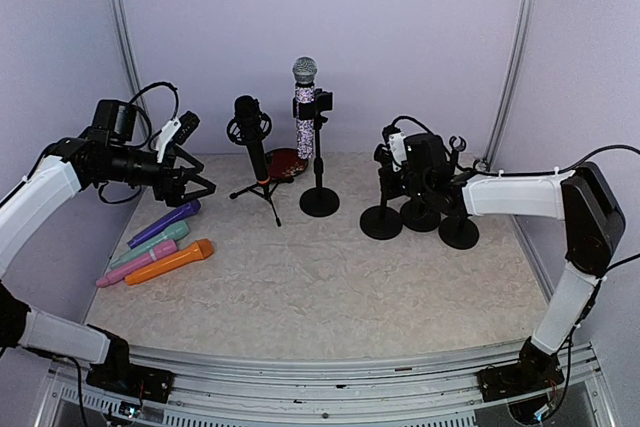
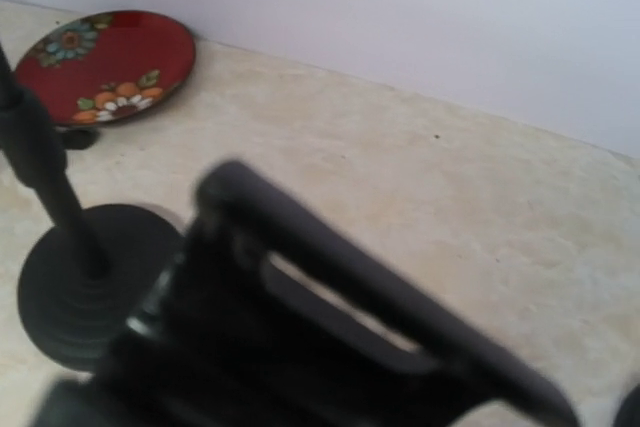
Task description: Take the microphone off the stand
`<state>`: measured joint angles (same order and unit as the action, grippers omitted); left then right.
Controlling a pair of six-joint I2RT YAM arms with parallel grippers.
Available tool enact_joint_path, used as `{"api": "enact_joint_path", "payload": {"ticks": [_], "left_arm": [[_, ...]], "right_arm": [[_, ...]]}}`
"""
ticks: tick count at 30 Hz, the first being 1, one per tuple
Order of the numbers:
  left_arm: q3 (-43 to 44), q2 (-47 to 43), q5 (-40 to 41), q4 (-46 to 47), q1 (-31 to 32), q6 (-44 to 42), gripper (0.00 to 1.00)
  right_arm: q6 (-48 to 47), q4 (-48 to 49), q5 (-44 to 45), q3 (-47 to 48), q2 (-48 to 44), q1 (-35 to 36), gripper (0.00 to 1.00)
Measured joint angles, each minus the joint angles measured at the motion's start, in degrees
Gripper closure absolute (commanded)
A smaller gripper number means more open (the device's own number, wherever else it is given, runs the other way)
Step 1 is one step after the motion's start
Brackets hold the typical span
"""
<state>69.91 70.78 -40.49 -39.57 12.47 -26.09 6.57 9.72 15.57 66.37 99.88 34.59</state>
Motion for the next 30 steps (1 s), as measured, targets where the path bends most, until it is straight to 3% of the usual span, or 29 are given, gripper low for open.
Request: {"api": "enact_joint_path", "payload": {"ticks": [3, 9, 14, 17, 23, 27, 30], "left_arm": [[0.0, 0.0, 0.0, 0.0, -0.2, 0.0, 0.12], [0.0, 0.0, 0.0, 0.0, -0.4, 0.0, 0.10], [0.0, 0.0, 0.0, 0.0, -0.9, 0.0, 0.11], [0.0, 0.0, 0.0, 0.0, -1.0, 0.0, 0.11], [0.0, 0.0, -0.2, -0.1, -1.2, -0.2, 0.12], [0.0, -0.5, -0.2, -0.9, -1.2, -0.9, 0.12], [0.0, -1.2, -0.2, -1.3, -1.3, -1.5, 0.12]], "right_arm": [[-1.9, -2.3, 1.5, 0.1, -0.5, -0.5, 0.35], [-2.3, -8.9, 2.0, 4.3, -2.6, -1.4, 0.04], [-2.4, -11.2, -2.8, 12.7, -5.7, -0.9, 0.01], [-2.4, -12.5, -9.8, 22.8, -4.1, -0.6, 0.00], [-3.2, -16.8, -23.9, 45.4, 8.0, -1.3, 0.05], [-5.4, -24.6, -33.7, 60.0, 19.6, -3.2, 0.04], [-6.6, -29.0, -36.9, 63.2, 24.7, -4.8, 0.04]]}}
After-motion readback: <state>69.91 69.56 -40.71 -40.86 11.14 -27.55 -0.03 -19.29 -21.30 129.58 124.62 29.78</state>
